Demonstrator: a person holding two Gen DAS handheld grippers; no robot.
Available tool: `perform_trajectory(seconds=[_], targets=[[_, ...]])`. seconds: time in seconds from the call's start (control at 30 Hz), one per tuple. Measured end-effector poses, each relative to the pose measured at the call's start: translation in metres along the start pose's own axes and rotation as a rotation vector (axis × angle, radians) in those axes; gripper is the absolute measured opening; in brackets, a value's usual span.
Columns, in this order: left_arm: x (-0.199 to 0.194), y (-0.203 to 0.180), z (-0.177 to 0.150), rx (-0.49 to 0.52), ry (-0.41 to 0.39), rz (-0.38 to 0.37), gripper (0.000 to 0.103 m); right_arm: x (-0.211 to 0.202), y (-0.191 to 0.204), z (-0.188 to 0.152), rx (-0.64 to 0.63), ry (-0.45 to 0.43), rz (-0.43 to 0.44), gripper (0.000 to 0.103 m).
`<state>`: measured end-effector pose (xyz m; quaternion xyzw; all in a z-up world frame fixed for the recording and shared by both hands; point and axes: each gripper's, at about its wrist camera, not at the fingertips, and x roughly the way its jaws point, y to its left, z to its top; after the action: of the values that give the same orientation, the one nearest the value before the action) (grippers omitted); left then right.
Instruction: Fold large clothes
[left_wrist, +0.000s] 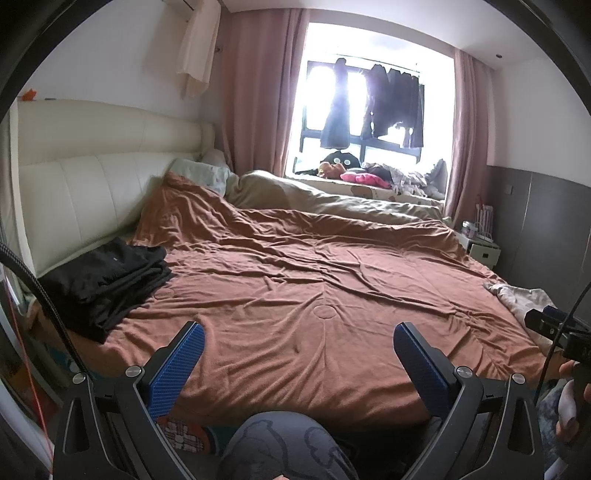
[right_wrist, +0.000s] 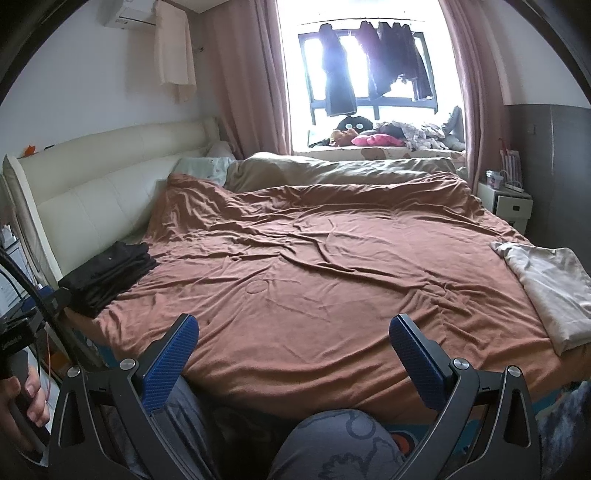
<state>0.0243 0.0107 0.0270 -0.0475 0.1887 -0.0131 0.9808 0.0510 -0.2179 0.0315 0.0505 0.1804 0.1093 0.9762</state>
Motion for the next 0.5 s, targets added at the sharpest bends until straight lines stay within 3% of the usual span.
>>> perform_trajectory(seconds=[0.5], targets=[[0.0003,0.0002,-0.0014,-0.013,0.004,-0.018,0.103,-0.0001,-0.0013,-0.0002,-0.008,0.001,-0.015,0.103]])
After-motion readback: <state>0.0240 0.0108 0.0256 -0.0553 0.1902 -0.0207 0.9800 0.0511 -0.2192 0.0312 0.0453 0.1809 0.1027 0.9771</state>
